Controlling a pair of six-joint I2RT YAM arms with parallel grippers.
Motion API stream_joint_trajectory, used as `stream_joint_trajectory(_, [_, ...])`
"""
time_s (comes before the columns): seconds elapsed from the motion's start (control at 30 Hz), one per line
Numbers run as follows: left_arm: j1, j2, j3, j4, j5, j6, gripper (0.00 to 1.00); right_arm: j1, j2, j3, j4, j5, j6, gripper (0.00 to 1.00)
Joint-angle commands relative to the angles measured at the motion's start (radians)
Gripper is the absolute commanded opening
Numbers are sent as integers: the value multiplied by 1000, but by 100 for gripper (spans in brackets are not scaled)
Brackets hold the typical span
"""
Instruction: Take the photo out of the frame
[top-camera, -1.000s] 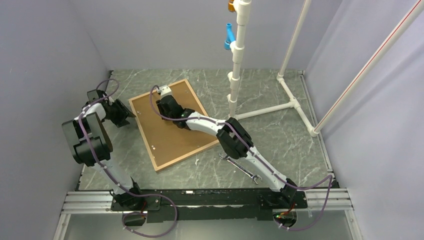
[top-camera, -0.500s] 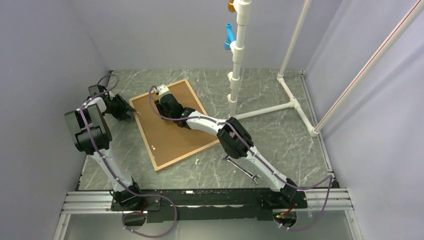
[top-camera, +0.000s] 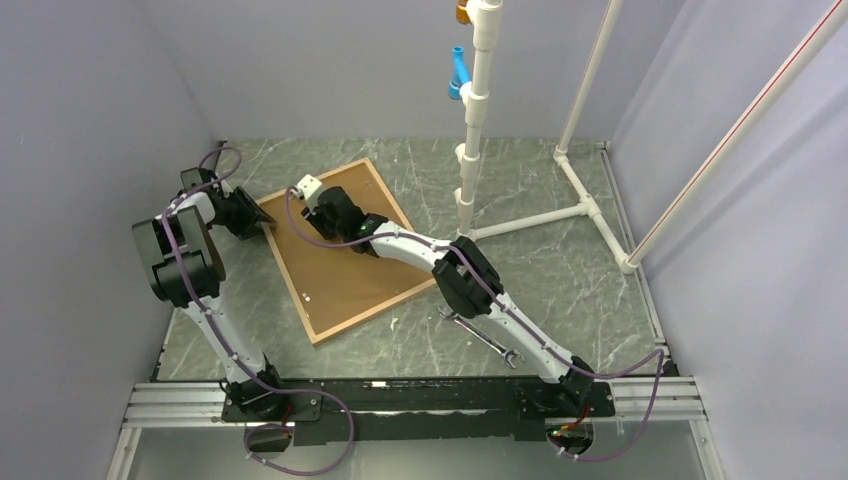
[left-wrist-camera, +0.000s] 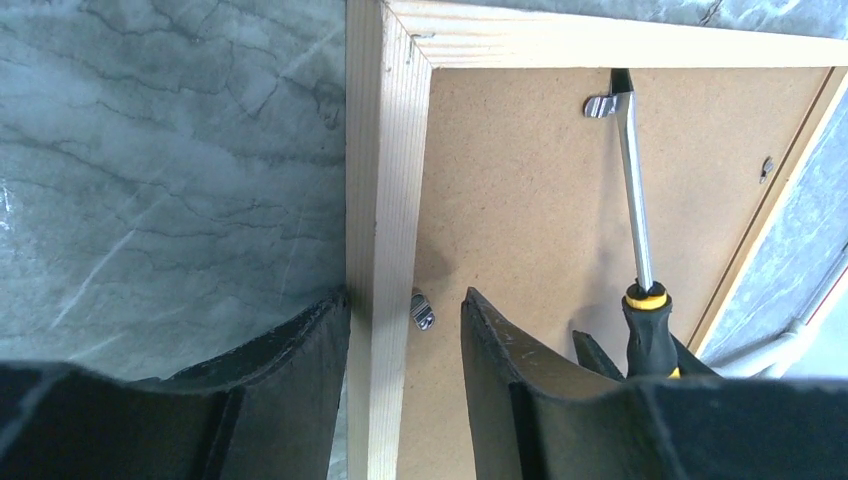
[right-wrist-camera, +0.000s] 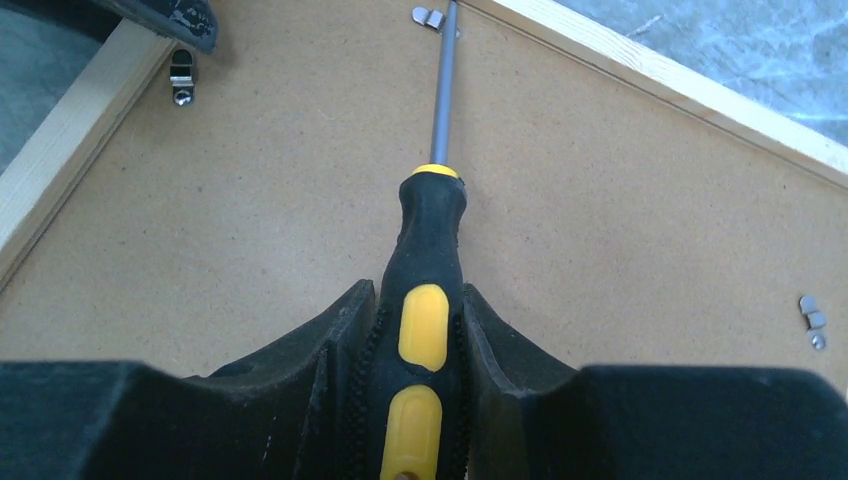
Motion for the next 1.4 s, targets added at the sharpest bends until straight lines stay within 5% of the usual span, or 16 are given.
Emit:
stream_joint_trajectory(0.0, [-23, 31, 19, -22, -7, 28, 47, 32, 10, 62, 1, -191, -125, 0])
stream_joint_trajectory(0.2, [-23, 22, 23, -27, -15, 36, 44, 41, -7, 44, -33, -217, -191, 0])
stream_joint_trajectory(0.67, [-27, -83, 17, -30, -4, 66, 46, 54, -299, -135, -45, 135, 11, 0])
stream_joint_trajectory(1.03, [-54, -144, 15, -47, 14, 124, 52, 46, -671, -555, -167, 287, 211, 0])
stream_joint_trajectory(1.37, [-113, -225, -12, -102, -117, 251, 54, 48, -1067, -1046, -214, 154, 337, 0])
